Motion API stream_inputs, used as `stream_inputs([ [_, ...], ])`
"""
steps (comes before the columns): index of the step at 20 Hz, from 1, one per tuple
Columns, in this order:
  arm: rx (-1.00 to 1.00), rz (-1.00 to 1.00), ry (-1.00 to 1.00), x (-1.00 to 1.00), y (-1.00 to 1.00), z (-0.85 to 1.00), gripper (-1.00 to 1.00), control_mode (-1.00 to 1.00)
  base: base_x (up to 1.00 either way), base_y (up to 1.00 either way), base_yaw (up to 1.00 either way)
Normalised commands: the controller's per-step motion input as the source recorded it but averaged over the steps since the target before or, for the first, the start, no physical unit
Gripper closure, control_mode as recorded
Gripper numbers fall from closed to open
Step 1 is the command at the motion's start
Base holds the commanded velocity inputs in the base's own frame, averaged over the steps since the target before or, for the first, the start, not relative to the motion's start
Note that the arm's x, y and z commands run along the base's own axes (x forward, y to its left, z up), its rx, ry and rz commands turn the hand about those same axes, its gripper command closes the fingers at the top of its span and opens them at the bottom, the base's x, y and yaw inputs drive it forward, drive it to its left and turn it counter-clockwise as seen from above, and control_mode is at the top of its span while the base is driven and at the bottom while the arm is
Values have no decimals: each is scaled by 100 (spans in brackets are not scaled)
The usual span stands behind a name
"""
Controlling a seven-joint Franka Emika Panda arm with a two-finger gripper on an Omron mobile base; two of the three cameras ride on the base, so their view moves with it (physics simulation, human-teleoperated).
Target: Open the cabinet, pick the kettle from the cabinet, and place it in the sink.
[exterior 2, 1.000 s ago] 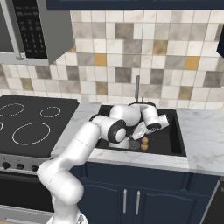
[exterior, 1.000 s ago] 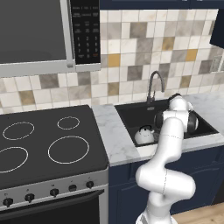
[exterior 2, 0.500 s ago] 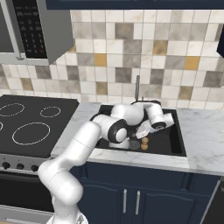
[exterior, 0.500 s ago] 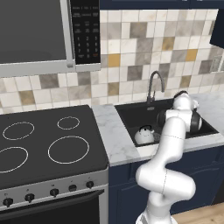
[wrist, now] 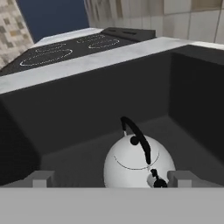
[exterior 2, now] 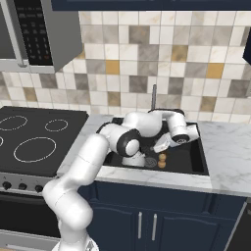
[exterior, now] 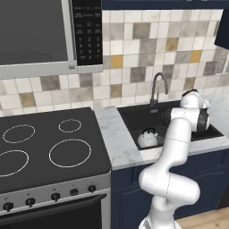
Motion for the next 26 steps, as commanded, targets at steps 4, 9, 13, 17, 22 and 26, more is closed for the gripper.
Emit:
stream_inputs([
  [4, -10, -19, 0, -30, 0, 30, -100, -100, 0, 0, 0],
  [9, -11, -18, 0, -29, 0, 32, -100, -100, 0, 0, 0],
  [13, -18, -15, -1, -31, 0, 33, -100, -100, 0, 0, 0],
  [17, -24, -16, 0, -31, 5, 34, -100, -100, 0, 0, 0],
  [22, -28, -13, 0, -31, 7, 36, -100, -100, 0, 0, 0],
  [26, -26, -12, 1, -29, 8, 40, -100, -100, 0, 0, 0],
])
